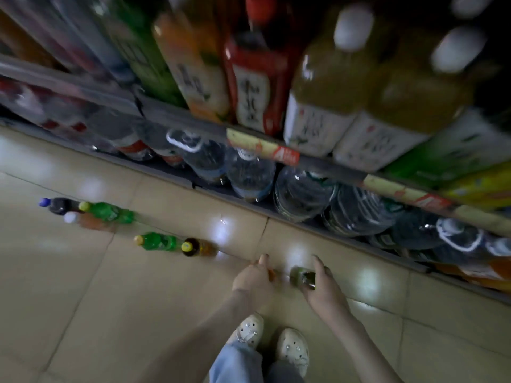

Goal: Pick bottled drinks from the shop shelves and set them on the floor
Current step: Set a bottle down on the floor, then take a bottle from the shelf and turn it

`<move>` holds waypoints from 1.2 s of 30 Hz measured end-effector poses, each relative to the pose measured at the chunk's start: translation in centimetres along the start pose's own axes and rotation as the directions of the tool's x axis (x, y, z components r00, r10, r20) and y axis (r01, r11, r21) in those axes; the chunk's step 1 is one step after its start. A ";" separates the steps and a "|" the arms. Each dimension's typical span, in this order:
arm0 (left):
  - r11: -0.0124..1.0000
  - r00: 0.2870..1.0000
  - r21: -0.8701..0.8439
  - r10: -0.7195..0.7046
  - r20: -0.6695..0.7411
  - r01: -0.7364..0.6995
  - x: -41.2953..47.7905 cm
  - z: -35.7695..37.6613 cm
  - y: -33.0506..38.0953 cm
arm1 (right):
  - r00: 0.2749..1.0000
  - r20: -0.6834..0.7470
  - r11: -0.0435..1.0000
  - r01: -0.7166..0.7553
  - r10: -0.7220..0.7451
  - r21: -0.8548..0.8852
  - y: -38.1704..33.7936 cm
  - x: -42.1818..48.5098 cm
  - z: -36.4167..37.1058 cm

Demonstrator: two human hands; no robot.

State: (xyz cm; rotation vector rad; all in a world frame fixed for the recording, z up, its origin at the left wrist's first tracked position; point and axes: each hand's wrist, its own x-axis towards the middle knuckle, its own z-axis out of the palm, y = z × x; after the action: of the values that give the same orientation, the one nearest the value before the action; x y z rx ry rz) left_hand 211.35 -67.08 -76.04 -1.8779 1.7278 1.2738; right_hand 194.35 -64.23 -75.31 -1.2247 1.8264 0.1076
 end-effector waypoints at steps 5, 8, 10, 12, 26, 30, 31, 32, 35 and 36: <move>0.985 0.984 -0.131 0.092 -0.151 -0.112 -12.4 -13.4 4.2 | 0.982 -0.080 0.979 0.180 -0.172 0.098 -11.0 -10.2 -10.6; 0.984 0.954 -0.085 0.128 -0.272 -0.156 -19.6 -20.6 5.5 | 0.938 -0.157 0.941 0.327 -0.310 0.090 -17.0 -15.9 -16.9; 0.976 0.923 -0.068 0.173 -0.343 -0.208 -23.2 -24.7 5.6 | 0.900 -0.208 0.909 0.407 -0.383 0.087 -20.5 -19.0 -20.0; 0.959 0.872 -0.045 0.233 -0.431 -0.279 -25.6 -28.5 5.2 | 0.854 -0.267 0.874 0.480 -0.446 0.075 -23.7 -21.4 -22.1; 0.829 0.511 0.242 0.512 -0.690 -0.504 -30.9 -53.2 -2.4 | 0.552 -0.701 0.723 0.687 -0.452 0.075 -48.1 -27.7 -25.1; 0.809 0.486 0.316 0.560 -0.671 -0.496 -30.8 -56.8 -3.1 | 0.534 -0.660 0.765 0.637 -0.529 -0.097 -52.2 -27.6 -25.4; 0.800 0.487 0.332 0.576 -0.656 -0.499 -30.7 -57.3 -3.0 | 0.540 -0.640 0.772 0.620 -0.547 -0.137 -53.2 -27.4 -25.5; 0.792 0.486 0.351 0.591 -0.643 -0.499 -30.6 -57.8 -2.7 | 0.544 -0.625 0.780 0.601 -0.560 -0.175 -54.1 -27.2 -25.7; 0.780 0.483 0.390 0.615 -0.623 -0.489 -30.4 -59.2 -1.6 | 0.544 -0.625 0.821 0.468 -0.560 -0.327 -55.9 -26.4 -26.4; 0.780 0.486 0.395 0.617 -0.619 -0.486 -30.3 -59.6 -1.2 | 0.540 -0.643 0.838 0.391 -0.544 -0.381 -56.1 -26.1 -26.6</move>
State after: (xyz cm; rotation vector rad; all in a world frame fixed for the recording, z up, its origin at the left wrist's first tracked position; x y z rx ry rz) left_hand 239.73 -89.80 -19.95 -1.9070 2.9533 0.4340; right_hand 223.57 -88.08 -19.54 -2.0878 2.0769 -0.6331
